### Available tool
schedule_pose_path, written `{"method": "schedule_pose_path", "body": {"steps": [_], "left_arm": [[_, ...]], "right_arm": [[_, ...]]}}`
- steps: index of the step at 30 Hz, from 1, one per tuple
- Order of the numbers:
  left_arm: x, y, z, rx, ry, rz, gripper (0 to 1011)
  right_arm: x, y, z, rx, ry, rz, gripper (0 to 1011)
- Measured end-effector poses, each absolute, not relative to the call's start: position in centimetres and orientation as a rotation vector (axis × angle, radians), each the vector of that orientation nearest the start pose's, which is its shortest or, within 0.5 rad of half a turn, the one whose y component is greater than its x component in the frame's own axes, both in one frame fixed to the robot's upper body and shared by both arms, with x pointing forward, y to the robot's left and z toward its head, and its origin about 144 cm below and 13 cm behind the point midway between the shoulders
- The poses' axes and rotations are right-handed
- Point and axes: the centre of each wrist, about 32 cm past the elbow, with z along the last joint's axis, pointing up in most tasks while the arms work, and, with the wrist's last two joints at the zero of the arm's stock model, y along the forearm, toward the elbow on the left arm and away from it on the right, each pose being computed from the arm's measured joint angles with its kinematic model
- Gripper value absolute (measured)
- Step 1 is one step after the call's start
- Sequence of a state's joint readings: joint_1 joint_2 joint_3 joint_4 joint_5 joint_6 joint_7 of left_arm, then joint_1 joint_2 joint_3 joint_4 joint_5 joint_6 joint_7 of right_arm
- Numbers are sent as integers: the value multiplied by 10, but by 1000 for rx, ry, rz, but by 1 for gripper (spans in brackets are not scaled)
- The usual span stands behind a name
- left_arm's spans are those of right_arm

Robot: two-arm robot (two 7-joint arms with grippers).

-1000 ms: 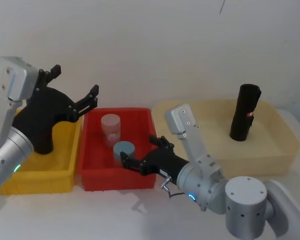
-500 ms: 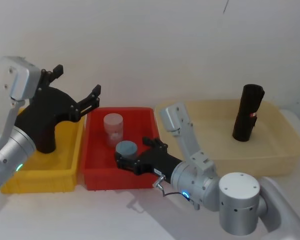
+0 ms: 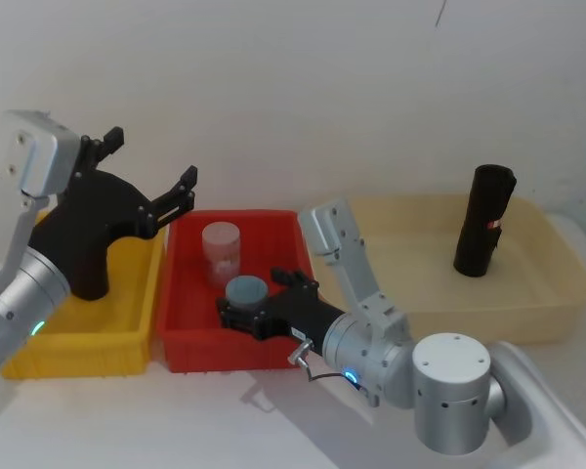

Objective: Pick up the garbage bag with the one hand and transfer it to the other hand.

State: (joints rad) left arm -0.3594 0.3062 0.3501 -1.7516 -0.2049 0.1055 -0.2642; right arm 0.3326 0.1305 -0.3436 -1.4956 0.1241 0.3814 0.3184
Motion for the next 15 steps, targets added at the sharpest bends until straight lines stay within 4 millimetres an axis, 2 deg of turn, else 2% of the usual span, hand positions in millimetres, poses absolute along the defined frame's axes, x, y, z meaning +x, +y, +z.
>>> {"method": "schedule_pose_path", "body": {"steps": [15], "left_arm": [[510,194,1301,-83,-373,933,1001]], "right_arm": [[539,-155,1216,-224,66,-955,1000]]}}
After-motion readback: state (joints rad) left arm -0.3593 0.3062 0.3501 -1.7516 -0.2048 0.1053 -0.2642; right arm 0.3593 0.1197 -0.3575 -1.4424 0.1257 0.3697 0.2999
